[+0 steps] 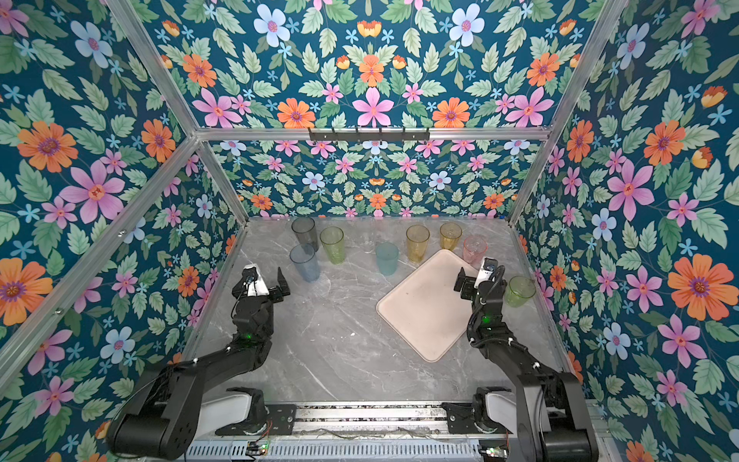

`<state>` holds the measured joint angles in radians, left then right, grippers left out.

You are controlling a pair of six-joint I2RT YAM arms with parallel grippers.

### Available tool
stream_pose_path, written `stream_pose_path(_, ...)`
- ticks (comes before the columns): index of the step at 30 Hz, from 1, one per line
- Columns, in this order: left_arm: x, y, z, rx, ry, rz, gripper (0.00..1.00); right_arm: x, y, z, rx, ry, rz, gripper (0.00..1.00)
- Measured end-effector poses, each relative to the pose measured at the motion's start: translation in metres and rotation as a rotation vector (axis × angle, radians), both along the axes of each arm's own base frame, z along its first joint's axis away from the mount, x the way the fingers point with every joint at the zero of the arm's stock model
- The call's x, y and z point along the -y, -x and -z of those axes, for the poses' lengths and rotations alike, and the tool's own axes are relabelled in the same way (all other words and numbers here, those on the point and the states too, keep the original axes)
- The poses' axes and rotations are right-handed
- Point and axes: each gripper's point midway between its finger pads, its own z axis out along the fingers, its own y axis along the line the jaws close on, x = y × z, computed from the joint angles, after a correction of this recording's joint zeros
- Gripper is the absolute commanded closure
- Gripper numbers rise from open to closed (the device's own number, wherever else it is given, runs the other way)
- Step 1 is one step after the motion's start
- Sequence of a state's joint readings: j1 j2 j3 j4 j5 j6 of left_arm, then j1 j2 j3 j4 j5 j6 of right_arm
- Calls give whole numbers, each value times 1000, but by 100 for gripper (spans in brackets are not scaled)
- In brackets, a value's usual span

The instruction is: Place the glasses into the tray

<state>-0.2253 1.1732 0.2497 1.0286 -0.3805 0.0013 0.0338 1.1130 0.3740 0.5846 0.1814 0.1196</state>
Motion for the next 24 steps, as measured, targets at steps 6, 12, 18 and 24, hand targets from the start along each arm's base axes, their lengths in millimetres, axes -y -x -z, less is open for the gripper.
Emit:
stream_pose_path(6,72,6,-36,30,11,177,0,-17,19,-23,-3,-149,-66,1)
stream_pose_path(12,156,15,-48,-34,37,371,0,-34,34,-42,-5,-310,-130,1)
stream_pose_path(18,223,25,-38,-185,106,493,0,-60,39,-40,-44,-449,-242,2)
stream_pose_path(24,265,39,-21,-337,175,541,0,-74,37,-29,-72,-524,-303,3)
